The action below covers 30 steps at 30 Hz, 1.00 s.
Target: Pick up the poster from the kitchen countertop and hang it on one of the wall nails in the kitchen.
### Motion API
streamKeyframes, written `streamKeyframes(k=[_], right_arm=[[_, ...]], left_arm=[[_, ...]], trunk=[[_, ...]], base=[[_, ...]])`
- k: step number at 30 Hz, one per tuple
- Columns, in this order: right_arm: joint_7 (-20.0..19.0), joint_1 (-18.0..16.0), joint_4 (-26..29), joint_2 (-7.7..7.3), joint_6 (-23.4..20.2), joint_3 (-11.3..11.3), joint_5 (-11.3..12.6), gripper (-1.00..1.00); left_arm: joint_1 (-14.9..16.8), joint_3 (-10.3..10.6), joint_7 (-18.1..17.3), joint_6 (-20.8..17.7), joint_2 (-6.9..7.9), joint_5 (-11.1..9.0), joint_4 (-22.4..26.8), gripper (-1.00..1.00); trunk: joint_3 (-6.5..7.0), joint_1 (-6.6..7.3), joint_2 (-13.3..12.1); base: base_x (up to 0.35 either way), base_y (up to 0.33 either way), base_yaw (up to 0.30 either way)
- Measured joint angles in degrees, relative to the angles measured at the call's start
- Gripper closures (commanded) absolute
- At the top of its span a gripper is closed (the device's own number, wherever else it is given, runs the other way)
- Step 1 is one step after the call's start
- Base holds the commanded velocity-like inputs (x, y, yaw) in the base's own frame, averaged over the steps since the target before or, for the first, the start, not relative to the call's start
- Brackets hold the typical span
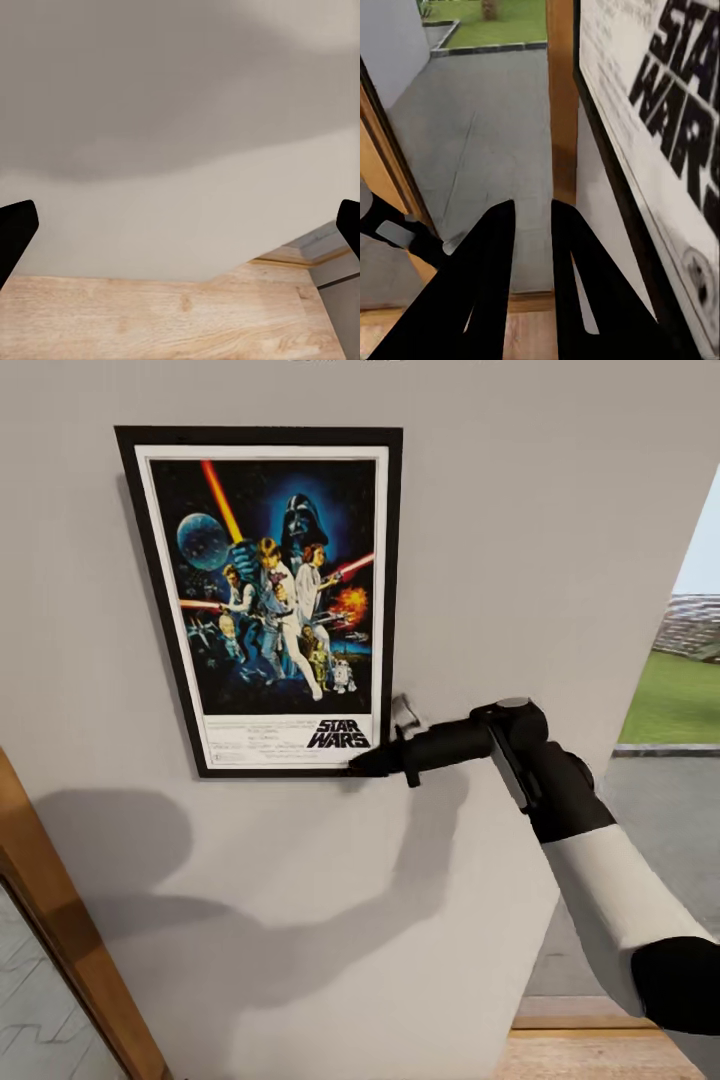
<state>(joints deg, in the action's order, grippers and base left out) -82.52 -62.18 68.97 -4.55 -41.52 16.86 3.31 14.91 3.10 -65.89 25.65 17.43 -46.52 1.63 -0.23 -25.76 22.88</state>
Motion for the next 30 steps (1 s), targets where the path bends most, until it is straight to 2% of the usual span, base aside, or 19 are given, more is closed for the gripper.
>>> streamKeyframes(k=[1, 2, 16, 19, 23, 30], right_arm=[[3.28, -0.01, -0.08, 0.05, -9.91, -6.79, -0.68, -1.00], [2.44, -0.02, -0.06, 0.06, -10.21, -9.67, -0.36, -1.00], [2.46, -0.02, 0.17, 0.06, -11.21, -9.75, -0.09, -1.00], [5.35, -0.02, 0.33, 0.07, -11.27, -9.75, 0.02, -1.00], [5.68, -0.02, 0.29, 0.03, -10.48, -9.74, -0.94, -1.00], [5.68, -0.02, 0.43, 0.03, -10.44, -9.75, -0.93, -1.00]], left_arm=[[0.02, 0.02, 0.00, 0.00, 0.02, 0.00, -0.01, -1.00], [0.01, 0.02, 0.00, 0.01, 0.03, 0.00, -0.01, -1.00], [0.01, 0.00, 0.00, 0.01, 0.05, 0.01, -0.01, -1.00], [0.02, 0.06, 0.00, 0.00, 0.05, 0.01, -0.01, -1.00], [0.01, 0.07, 0.00, 0.01, 0.06, 0.02, 0.00, -1.00], [0.01, 0.06, 0.00, 0.01, 0.06, 0.01, 0.00, -1.00]], trunk=[[-0.02, 0.00, 0.00], [-0.02, 0.02, 0.06], [-0.02, 0.02, 0.04], [-0.01, -0.01, 0.02], [-0.02, -0.03, -0.01], [-0.02, 0.00, 0.00]], base=[[0.000, 0.000, 0.000], [0.000, 0.000, 0.000], [-0.003, 0.000, 0.000], [-0.216, -0.022, 0.000], [-0.283, -0.004, 0.000], [-0.088, -0.001, 0.000]])
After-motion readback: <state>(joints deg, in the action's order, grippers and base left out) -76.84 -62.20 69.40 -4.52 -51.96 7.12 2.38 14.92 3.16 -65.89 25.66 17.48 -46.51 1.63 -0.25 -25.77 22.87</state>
